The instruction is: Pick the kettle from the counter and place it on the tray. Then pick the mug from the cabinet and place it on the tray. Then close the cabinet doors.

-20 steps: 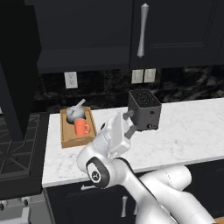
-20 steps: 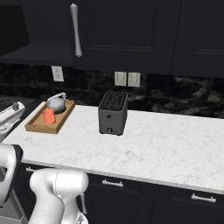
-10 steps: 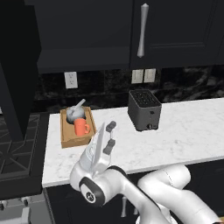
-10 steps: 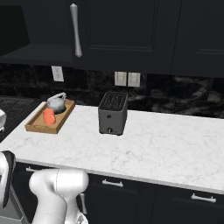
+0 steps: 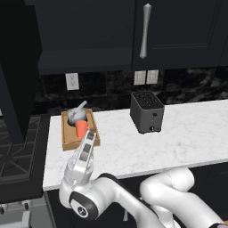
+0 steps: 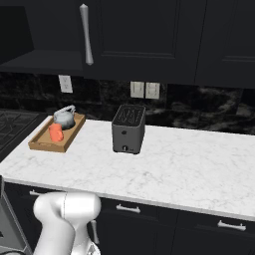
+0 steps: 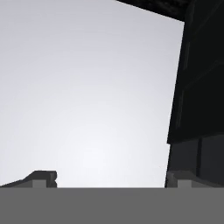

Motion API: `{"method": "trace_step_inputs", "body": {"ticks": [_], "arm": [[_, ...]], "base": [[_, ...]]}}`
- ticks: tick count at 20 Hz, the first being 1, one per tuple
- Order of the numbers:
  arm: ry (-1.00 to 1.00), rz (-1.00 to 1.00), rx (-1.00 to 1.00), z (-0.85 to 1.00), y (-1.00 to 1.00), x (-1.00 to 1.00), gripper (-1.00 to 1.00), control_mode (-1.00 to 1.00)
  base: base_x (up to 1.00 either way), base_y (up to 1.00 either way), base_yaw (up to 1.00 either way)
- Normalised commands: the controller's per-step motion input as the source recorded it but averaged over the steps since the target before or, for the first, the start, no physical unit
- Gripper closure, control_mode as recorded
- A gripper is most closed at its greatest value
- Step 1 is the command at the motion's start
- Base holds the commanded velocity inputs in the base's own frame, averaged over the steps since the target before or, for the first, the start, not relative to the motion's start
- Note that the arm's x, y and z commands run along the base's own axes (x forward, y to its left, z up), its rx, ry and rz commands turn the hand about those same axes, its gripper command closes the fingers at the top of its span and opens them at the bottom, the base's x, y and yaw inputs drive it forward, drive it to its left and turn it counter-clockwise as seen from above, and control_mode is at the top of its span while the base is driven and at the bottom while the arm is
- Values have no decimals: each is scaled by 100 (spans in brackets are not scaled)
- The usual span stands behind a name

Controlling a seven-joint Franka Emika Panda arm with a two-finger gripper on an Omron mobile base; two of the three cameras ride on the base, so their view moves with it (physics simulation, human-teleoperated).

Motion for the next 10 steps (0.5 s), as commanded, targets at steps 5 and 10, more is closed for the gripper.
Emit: {"method": "trace_step_inputs", "body": {"ticks": [5,10], "arm": [[15,0,0,1,61,5,-100,-100],[18,0,0,0,62,12,-100,-100]], "base": [[0,0,0],[0,0,0]]}}
